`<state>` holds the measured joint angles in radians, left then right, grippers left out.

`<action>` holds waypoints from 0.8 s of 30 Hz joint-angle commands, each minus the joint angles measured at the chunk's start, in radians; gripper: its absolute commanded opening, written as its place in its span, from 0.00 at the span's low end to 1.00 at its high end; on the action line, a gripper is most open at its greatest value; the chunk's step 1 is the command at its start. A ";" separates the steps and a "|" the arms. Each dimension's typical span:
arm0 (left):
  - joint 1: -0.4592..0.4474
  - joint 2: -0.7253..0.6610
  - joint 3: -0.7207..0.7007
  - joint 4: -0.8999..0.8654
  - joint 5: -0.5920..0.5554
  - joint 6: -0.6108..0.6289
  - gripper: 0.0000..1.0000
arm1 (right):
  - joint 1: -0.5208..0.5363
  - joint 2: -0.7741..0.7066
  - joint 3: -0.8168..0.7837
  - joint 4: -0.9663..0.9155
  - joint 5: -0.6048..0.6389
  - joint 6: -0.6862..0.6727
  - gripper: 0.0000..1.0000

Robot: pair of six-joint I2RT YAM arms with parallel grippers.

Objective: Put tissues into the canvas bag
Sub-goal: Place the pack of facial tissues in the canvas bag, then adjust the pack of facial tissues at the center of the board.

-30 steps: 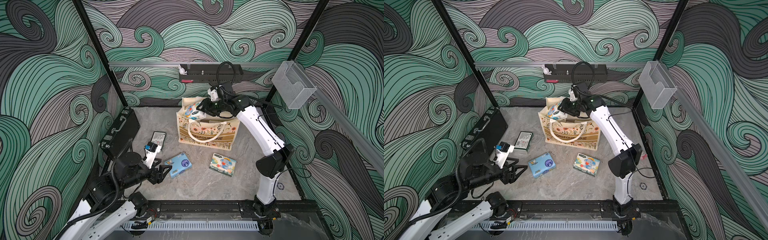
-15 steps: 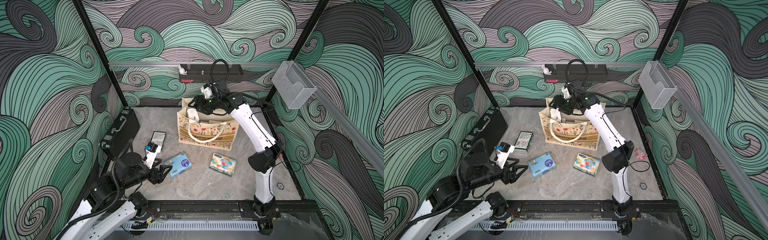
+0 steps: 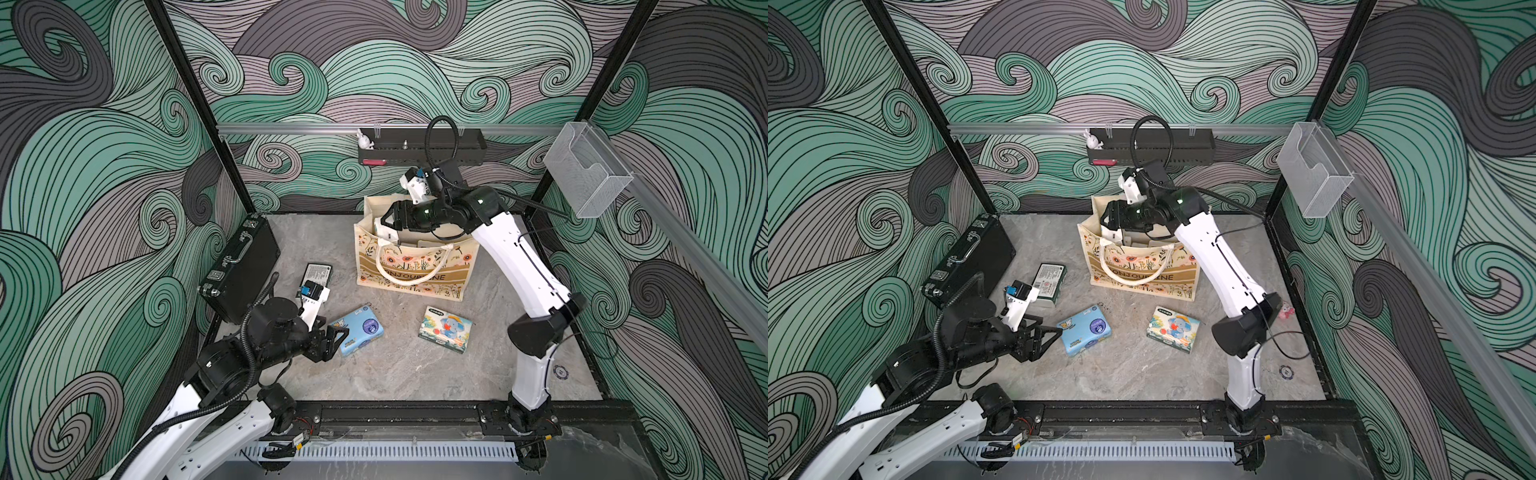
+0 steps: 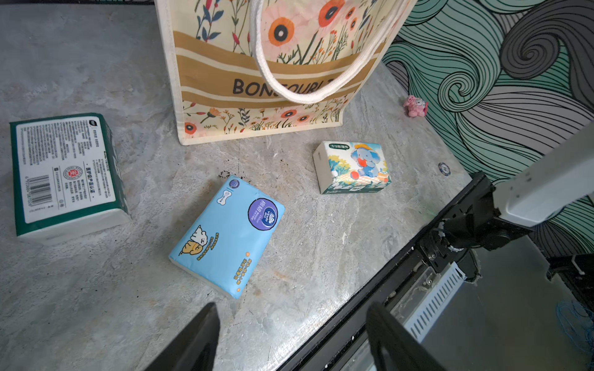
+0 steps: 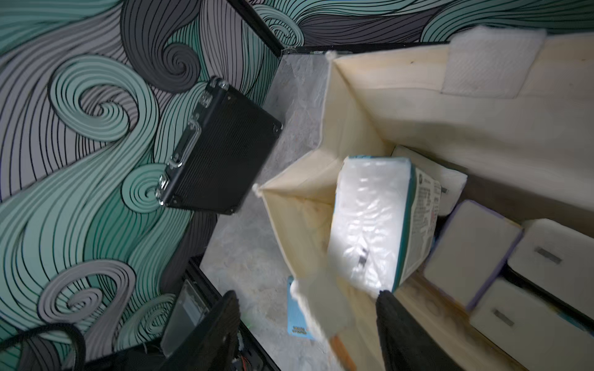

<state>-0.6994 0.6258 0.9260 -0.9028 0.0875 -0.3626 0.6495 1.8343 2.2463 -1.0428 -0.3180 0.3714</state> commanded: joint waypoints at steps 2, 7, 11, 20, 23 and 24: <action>0.009 0.023 -0.060 0.078 -0.006 -0.122 0.73 | 0.163 -0.278 -0.285 -0.005 0.032 -0.256 0.70; 0.015 0.067 -0.174 0.184 -0.031 -0.240 0.72 | 0.283 -0.496 -0.699 0.189 -0.066 -0.174 0.71; 0.029 0.076 -0.265 0.266 -0.050 -0.325 0.72 | 0.286 -0.579 -0.960 0.372 -0.093 -0.058 0.71; 0.061 0.022 -0.412 0.370 -0.084 -0.426 0.72 | 0.279 -0.509 -1.305 0.750 0.002 0.099 0.73; 0.077 0.024 -0.451 0.375 -0.083 -0.454 0.68 | 0.274 -0.418 -1.356 0.929 -0.054 0.169 0.73; 0.085 0.022 -0.464 0.382 -0.079 -0.461 0.67 | 0.274 -0.388 -1.362 0.970 -0.067 0.183 0.73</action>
<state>-0.6334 0.6563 0.4854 -0.5541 0.0273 -0.7723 0.9295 1.3876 0.9051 -0.3161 -0.3504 0.4629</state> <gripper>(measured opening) 0.674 0.729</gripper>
